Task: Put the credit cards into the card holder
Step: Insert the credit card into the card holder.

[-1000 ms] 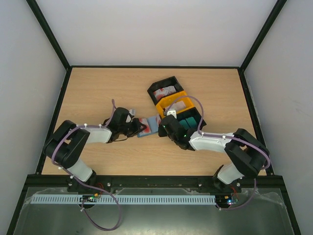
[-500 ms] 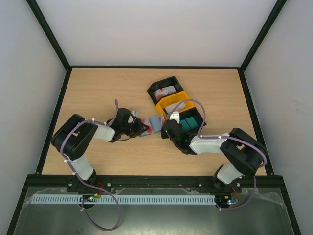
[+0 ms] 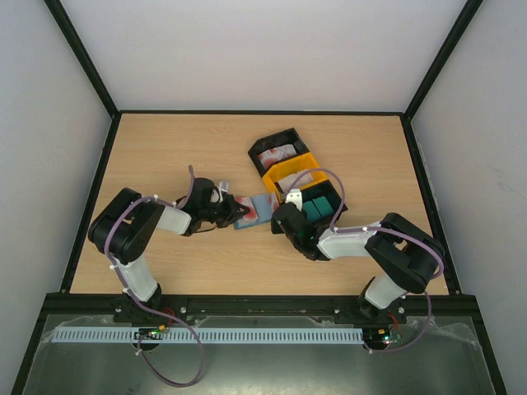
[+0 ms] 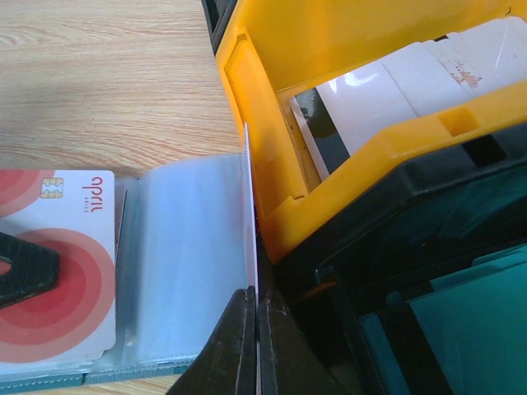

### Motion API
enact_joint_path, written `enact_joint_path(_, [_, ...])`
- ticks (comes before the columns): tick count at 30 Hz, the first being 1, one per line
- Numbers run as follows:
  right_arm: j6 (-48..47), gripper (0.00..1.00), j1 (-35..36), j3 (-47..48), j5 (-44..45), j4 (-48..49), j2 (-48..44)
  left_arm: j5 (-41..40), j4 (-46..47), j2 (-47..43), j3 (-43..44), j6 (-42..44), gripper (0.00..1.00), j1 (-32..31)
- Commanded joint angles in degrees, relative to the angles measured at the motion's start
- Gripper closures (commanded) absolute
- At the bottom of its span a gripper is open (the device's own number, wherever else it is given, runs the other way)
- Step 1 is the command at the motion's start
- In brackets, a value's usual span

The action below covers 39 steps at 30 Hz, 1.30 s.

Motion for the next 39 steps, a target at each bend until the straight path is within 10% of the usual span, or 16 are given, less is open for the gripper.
enact_joint_path(1, [0.5, 0.98, 0.3, -0.8, 2.3, -0.6, 1.4, 3.0, 3.4, 2.7, 1.6, -0.8, 0.97, 0.0])
enact_joint_path(39, [1.7, 0.98, 0.4, -0.6, 0.8, -0.9, 2.8, 4.2, 10.1, 12.2, 4.4, -2.3, 0.96, -2.1])
